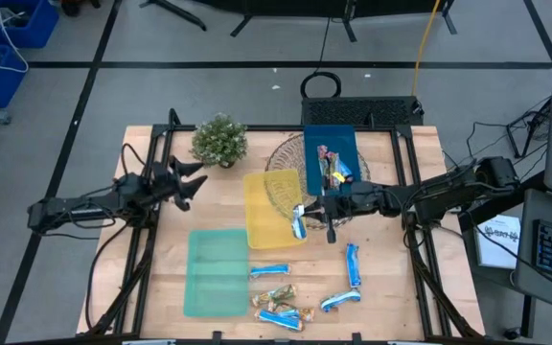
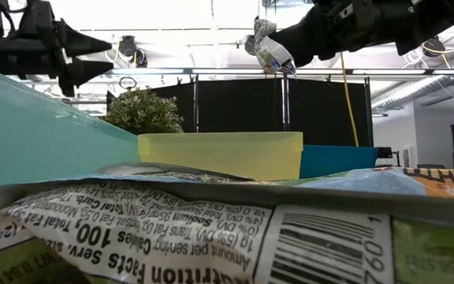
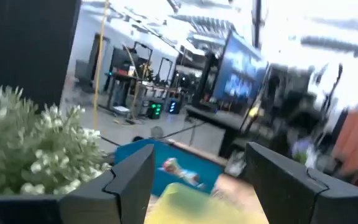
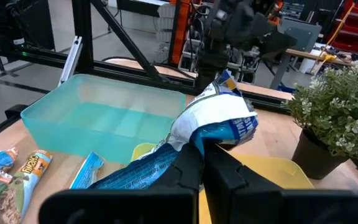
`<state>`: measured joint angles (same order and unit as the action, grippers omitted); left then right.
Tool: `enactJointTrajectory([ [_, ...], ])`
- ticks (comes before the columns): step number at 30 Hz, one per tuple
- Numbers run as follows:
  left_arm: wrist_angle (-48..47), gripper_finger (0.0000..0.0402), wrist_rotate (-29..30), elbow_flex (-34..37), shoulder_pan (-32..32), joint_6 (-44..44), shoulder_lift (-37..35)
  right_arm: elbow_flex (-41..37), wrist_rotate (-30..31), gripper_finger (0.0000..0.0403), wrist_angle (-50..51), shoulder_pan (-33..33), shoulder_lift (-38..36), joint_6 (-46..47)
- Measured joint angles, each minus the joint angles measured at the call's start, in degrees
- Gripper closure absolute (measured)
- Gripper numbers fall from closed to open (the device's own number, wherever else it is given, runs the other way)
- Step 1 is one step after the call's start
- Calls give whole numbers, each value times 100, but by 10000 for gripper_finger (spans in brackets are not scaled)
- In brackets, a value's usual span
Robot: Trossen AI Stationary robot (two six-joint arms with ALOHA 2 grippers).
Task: Pick and place Granola Bars by type
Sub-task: Put the blue granola bar into the yellow bin
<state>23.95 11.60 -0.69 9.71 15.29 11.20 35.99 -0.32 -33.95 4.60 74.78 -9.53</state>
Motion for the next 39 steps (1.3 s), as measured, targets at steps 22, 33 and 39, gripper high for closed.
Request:
enactJointTrajectory([
  [22, 2041, 146, -98, -118, -693, 1303, 2690, 0, 0, 403, 74, 0, 0, -531],
  [33, 2367, 146, 594, -2193, -1745, -1482, 5798, 0, 20, 403, 76, -90, 0, -618],
  [39, 2412, 146, 592, -3054, -1771, -1495, 6843, 0, 34, 403, 78, -90, 0, -640],
])
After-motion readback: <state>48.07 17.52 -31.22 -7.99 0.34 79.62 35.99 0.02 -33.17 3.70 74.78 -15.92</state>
